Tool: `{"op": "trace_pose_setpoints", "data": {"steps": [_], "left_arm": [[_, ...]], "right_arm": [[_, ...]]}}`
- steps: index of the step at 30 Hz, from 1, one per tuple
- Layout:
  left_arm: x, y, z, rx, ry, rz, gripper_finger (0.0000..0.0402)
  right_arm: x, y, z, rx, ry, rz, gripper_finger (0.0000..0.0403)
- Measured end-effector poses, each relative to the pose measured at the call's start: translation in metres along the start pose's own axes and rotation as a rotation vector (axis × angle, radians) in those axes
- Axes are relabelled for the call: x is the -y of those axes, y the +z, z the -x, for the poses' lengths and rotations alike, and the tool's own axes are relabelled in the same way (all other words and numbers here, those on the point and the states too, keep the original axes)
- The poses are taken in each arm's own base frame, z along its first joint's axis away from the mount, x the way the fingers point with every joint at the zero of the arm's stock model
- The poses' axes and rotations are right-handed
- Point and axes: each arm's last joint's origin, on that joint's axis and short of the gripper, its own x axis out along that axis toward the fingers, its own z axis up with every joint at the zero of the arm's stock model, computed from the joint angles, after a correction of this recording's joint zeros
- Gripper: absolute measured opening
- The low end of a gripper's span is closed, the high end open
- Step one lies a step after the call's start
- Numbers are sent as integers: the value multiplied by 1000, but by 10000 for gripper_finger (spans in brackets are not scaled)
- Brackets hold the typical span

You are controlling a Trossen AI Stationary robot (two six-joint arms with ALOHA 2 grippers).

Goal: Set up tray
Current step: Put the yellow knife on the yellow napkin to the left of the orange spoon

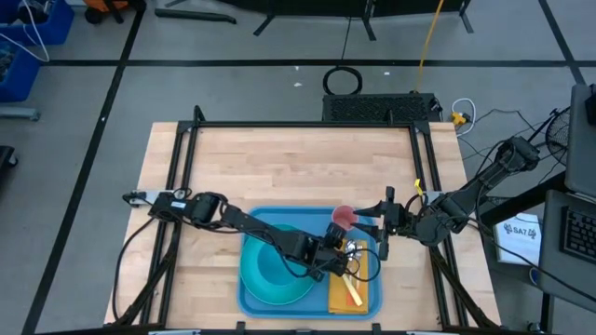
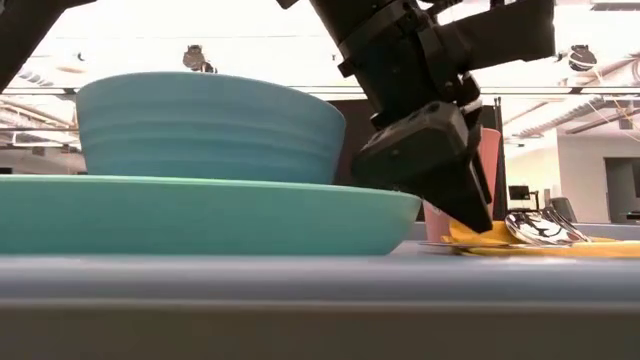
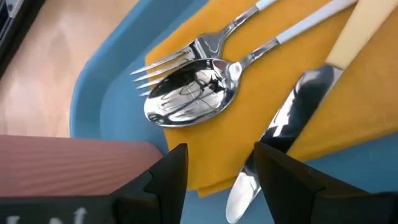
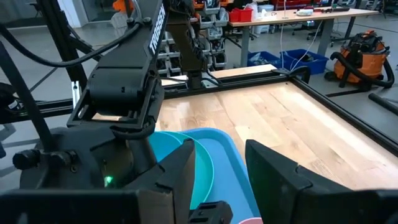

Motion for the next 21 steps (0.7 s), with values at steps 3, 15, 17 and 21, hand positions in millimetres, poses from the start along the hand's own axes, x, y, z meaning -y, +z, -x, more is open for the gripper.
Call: {"op": "trace_pose_setpoints", "data": {"steps": [3, 15, 17, 21], "left_arm": [[-1, 1, 2, 1, -1, 1, 186], [18, 2, 13, -16, -115, -39, 186], [11, -1, 11, -37, -65, -28, 186], [-4, -8, 5, -67, -39, 25, 186]], "right_arm": [[0, 0, 0, 0, 0, 0, 132], [2, -12, -2, -22, -7, -18, 132], [3, -15, -2, -27, -10, -18, 132], [3, -16, -3, -15, -5, -33, 132]]}}
